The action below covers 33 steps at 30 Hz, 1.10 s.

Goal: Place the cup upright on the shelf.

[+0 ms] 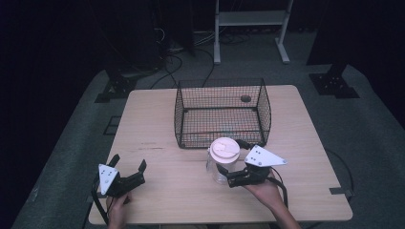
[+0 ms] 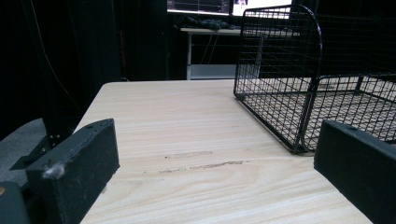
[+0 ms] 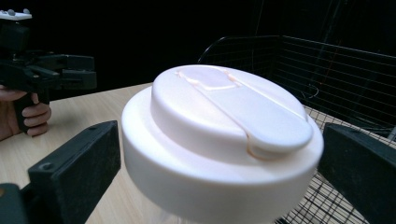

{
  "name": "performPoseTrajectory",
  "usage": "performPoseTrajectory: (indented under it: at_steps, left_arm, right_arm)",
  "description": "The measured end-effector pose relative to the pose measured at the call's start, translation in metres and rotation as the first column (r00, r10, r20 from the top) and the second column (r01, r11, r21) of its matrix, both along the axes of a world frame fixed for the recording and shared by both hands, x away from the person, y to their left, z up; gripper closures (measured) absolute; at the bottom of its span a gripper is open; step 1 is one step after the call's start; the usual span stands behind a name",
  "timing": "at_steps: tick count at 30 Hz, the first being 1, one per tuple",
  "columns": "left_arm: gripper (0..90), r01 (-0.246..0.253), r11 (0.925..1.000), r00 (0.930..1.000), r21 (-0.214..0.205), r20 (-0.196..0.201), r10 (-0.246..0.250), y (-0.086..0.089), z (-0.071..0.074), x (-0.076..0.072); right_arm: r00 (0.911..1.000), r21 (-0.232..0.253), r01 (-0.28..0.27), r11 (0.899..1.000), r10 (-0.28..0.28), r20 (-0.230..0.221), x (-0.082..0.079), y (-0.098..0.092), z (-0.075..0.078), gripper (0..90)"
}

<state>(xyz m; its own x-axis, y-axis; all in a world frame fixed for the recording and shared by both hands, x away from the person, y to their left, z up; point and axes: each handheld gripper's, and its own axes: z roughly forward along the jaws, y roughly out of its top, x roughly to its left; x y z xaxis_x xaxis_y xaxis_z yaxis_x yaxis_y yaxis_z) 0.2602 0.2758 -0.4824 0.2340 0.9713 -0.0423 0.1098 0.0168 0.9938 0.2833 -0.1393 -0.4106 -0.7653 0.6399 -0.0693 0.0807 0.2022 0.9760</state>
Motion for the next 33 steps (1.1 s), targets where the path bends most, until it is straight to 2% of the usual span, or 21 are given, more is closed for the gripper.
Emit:
performPoseTrajectory:
  at_steps: [17, 20, 33]
  left_arm:
    - [0.0, 0.0, 1.0, 1.0, -0.001, 0.0, 0.0, 0.0, 0.0, 0.0]
    - [0.0, 0.0, 1.0, 1.0, 0.0, 0.001, 0.0, -0.0001, 0.0, 0.0]
    - [0.0, 0.001, 1.0, 1.0, -0.005, 0.0, -0.001, 0.0004, -0.0001, 0.0002]
  right_arm:
    - [0.9999, -0.002, -0.003, 1.0, 0.003, -0.012, 0.0078, 0.0055, -0.0011, 0.0]
    - [0.9999, -0.006, -0.015, 1.0, 0.015, -0.009, 0.0076, 0.0058, -0.0015, 3.8]
    - [0.9998, -0.019, -0.016, 1.0, 0.016, -0.013, 0.0068, 0.0058, 0.0004, 4.3]
